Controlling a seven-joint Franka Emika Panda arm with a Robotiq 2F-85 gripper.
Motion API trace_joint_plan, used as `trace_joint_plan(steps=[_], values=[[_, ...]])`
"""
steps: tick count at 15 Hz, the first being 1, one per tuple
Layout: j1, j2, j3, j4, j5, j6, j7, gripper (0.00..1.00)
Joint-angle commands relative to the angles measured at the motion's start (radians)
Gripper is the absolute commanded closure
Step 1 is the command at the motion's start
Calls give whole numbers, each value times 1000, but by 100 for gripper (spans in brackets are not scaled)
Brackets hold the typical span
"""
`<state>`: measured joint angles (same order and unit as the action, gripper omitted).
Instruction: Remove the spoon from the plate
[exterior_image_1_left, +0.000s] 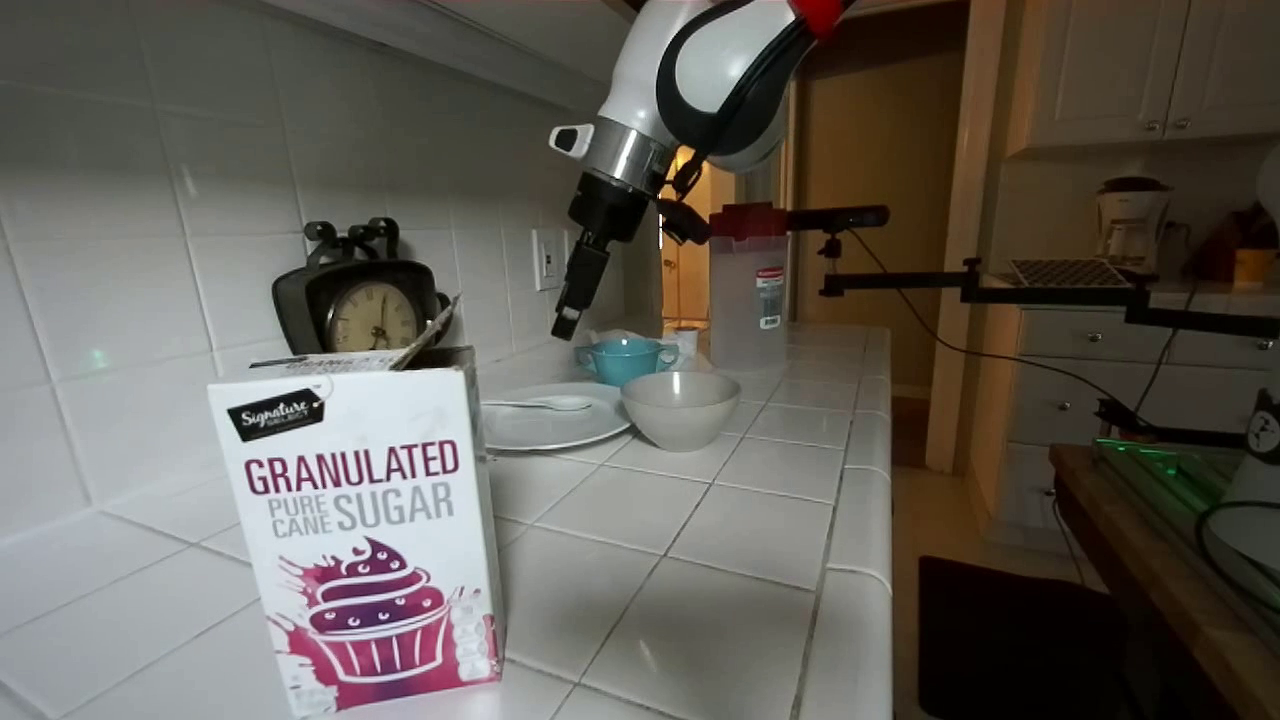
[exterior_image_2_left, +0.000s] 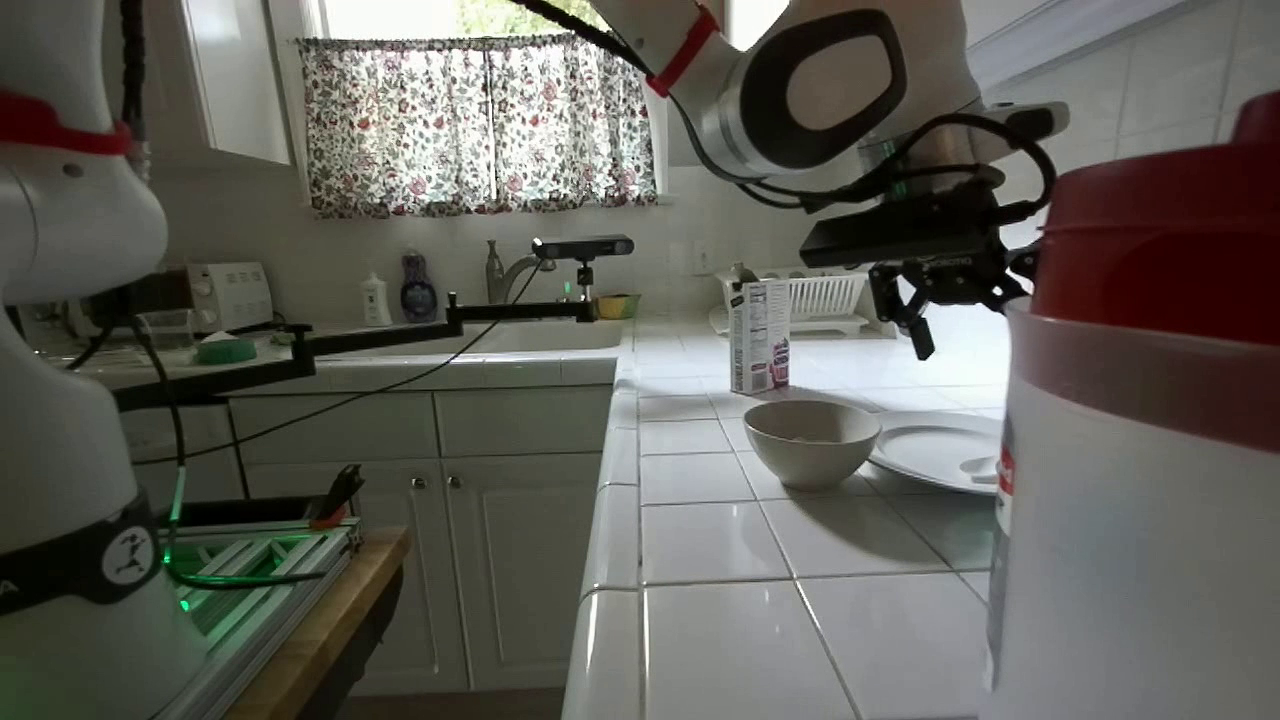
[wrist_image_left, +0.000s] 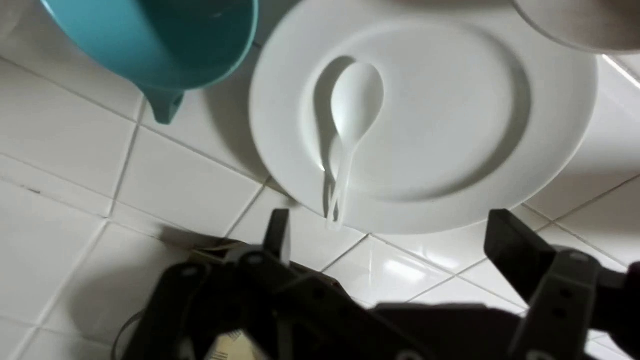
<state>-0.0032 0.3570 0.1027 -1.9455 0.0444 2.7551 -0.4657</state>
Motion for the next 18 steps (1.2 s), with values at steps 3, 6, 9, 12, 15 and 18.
trace_joint_plan(steps=[3, 6, 9, 12, 15, 18], values=[[-21, 112, 13, 112, -83, 12, -18, 0], [-22, 169, 12, 172, -111, 6, -10, 0], [-20, 220, 12, 225, -128, 1, -1, 0], [-16, 255, 12, 265, -144, -5, 2, 0], [-12, 281, 10, 293, -156, -9, 8, 2], [-10, 300, 12, 310, -163, -16, 10, 9]])
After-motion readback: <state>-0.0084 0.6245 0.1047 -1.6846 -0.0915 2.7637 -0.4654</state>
